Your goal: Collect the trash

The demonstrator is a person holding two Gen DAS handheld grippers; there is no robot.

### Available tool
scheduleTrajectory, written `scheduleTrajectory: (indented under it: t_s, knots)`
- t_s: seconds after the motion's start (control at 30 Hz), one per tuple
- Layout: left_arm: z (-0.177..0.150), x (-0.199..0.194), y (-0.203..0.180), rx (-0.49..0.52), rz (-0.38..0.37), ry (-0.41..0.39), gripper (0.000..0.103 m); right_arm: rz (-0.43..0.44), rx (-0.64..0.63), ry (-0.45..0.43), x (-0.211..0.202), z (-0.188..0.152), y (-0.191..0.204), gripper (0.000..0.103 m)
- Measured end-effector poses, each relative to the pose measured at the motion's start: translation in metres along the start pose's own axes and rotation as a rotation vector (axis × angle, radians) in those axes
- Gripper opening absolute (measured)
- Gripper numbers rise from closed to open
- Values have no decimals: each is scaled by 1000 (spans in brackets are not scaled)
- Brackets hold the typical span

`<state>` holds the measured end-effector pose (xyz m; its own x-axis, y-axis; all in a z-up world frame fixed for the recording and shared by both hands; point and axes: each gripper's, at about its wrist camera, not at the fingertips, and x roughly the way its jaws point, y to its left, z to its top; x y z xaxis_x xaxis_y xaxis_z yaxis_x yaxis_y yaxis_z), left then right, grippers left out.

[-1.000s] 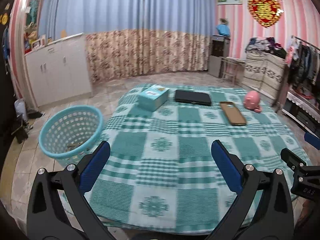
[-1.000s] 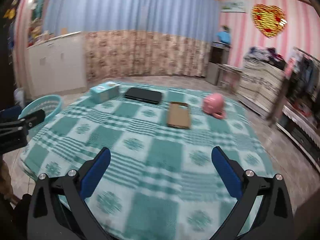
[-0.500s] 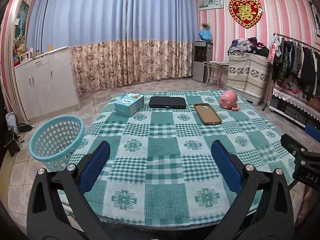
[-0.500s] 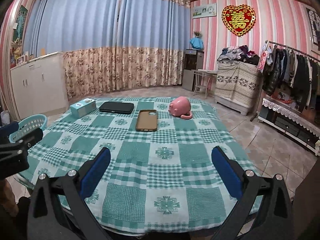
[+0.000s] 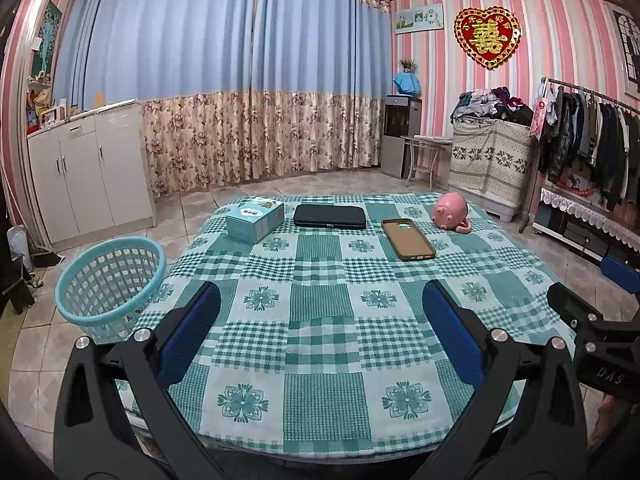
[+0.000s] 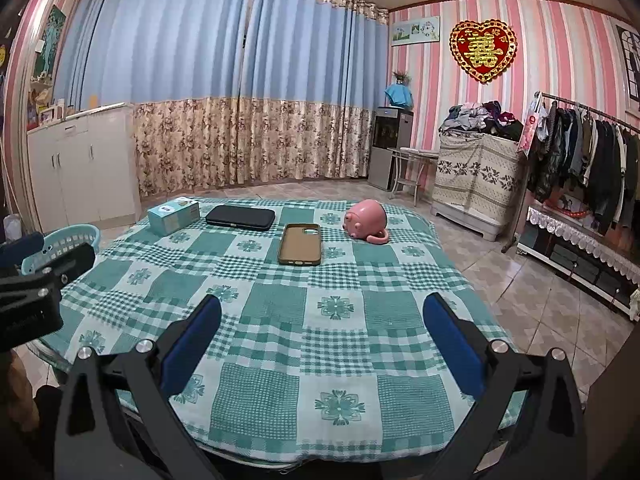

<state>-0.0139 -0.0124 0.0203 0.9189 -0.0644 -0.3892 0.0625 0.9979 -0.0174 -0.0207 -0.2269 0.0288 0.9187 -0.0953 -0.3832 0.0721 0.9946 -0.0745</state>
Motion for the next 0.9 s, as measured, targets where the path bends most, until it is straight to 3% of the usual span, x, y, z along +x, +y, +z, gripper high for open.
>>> scheduleTrajectory:
  t_s: [0.9]
  knots:
    - [-3, 2, -3, 17, 17, -31, 98, -6, -5, -26, -5, 3, 2, 99]
